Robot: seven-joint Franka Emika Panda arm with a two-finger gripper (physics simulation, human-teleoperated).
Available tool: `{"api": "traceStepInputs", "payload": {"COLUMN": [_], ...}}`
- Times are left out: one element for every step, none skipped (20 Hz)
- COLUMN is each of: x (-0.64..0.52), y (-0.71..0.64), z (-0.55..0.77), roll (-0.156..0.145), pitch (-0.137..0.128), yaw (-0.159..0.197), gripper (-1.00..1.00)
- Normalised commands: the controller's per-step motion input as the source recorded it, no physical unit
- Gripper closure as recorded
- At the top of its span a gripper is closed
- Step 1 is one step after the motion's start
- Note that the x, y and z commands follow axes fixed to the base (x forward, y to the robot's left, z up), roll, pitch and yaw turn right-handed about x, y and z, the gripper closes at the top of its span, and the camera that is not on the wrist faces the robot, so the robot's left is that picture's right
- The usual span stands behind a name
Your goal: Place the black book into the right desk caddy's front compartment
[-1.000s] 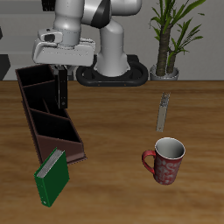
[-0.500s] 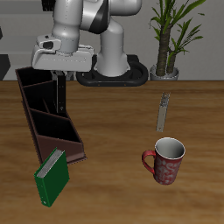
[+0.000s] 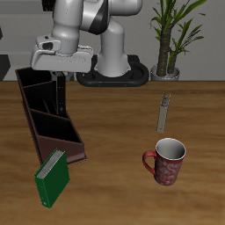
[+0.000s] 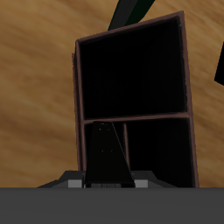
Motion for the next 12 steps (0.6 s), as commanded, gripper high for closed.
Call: {"api": "traceStepInputs", "payload": {"x": [0.03,-0.05,-0.05,-0.12,0.02,-0.12,-0.12,-0.15,-0.04,-0.09,-0.01,0.04], "y": [-0.20,-0.11,-0.04,-0.03,-0.13,-0.12,-0.04,-0.01,-0.02,-0.03,-0.06,-0.03], "z": [-0.34,-0.19,-0.12,0.01,-0.18,-0.11,-0.14,-0.18,0.01,-0.18,-0.26,-0.24], "roll": [-0.030,-0.028,-0.003,0.000,-0.020,-0.038,-0.006,0.003,0.000,0.003,-0.014,-0.001], "pitch": [0.064,0.059,-0.013,0.000,0.053,0.053,0.002,0.048,0.000,0.012,0.053,0.030], "yaw": [-0.009,-0.049,0.043,0.000,-0.030,-0.057,0.012,-0.039,0.000,0.029,-0.036,0.035], "gripper": [1.00,1.00,1.00,1.00,1.00,1.00,1.00,1.00,1.00,1.00,1.00,1.00]}}
